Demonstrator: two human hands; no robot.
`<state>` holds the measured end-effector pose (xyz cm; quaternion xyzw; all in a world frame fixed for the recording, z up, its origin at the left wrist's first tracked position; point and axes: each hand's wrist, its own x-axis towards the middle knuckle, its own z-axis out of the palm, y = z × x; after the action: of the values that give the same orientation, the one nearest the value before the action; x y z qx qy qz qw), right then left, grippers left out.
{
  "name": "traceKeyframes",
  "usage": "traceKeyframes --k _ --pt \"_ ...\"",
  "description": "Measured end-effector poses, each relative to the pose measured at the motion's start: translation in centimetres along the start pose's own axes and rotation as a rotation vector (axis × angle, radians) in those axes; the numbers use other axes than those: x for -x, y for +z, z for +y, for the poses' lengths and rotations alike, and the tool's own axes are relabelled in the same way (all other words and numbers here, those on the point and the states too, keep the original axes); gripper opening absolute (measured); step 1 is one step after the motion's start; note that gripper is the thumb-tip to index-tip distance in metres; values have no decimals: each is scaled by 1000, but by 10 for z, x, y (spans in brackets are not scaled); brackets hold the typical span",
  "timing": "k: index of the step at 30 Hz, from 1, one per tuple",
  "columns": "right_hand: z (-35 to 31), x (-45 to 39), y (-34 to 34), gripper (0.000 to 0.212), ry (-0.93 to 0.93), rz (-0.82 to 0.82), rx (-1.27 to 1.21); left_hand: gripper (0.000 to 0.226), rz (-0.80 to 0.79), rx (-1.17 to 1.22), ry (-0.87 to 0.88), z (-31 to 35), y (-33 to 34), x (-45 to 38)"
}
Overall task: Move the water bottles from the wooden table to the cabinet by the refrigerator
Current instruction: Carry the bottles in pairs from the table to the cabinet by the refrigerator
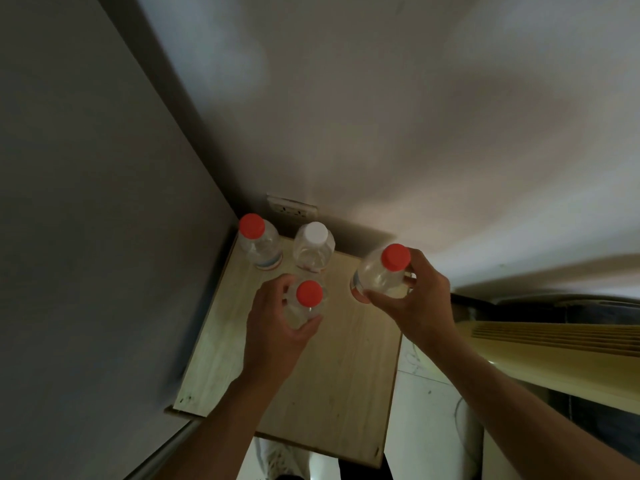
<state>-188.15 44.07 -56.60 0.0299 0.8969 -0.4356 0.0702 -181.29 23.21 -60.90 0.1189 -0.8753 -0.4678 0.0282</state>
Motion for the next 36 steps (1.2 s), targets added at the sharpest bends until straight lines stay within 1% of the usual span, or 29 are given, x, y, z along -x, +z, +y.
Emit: traceKeyframes --k 5,11,19,22,25,27,31,34,36 --pt "3 -11 9 71 -27 7 -22 64 -4 -12 10 -3 -1 -1" --pt "14 -13 16 69 24 6 -54 65 4 -19 9 -1 1 0" --pt "17 -11 19 71 37 -9 -44 64 22 -15 -11 2 2 3" --pt "20 -11 18 73 56 -42 -29 65 9 -33 -40 1 1 5" --pt "22 -10 14 80 92 -93 26 70 -20 -59 -71 1 -3 9" --pt "20 -8 9 82 92 -116 51 72 -38 -90 -89 4 -8 12" --pt "2 -1 -7 79 94 -121 55 70 -66 -131 -88 21 -26 15" --pt "-19 4 -23 77 91 -126 76 70 -94 -175 -62 39 -42 15" --pt "-33 9 -35 80 106 -141 97 72 -105 -202 -36 53 -55 14"
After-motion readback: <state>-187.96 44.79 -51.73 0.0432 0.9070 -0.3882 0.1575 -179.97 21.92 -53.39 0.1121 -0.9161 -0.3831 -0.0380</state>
